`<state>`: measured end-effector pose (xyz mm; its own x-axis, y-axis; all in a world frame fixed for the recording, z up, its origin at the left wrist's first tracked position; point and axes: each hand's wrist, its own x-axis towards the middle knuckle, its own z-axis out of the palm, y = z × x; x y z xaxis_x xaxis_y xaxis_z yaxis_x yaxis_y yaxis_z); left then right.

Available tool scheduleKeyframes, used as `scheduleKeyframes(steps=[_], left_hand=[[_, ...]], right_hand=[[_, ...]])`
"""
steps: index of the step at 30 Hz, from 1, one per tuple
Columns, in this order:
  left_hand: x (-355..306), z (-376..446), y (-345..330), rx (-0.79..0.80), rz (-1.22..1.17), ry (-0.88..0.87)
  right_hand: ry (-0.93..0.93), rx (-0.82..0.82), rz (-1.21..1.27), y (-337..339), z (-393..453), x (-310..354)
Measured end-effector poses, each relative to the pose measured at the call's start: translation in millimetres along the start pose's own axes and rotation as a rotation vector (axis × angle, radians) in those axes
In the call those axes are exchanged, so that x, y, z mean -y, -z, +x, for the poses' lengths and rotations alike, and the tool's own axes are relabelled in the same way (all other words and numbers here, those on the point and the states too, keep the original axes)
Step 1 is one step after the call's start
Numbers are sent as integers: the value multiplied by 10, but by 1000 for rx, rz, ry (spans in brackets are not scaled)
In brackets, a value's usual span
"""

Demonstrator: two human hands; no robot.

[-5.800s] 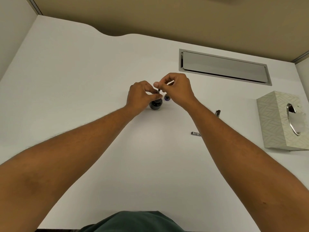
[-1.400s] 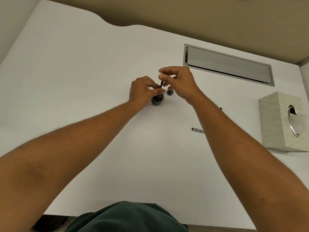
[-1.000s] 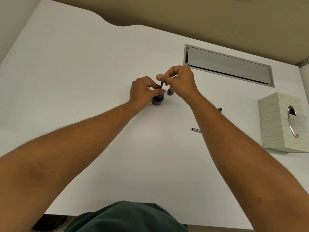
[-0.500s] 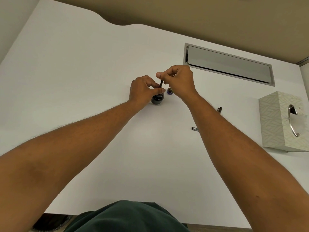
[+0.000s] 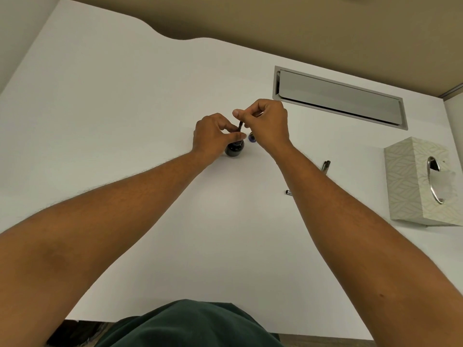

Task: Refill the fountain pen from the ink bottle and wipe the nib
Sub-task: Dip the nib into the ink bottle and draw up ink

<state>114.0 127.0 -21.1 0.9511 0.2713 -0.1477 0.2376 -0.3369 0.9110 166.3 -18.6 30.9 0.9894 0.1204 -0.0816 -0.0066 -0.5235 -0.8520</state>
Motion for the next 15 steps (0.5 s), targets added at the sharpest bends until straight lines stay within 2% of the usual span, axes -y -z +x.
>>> scheduleKeyframes(steps=[15], left_hand=[[-134,-38,90,11,2,-50]], right_hand=[[73,66,-57,28,-28,97]])
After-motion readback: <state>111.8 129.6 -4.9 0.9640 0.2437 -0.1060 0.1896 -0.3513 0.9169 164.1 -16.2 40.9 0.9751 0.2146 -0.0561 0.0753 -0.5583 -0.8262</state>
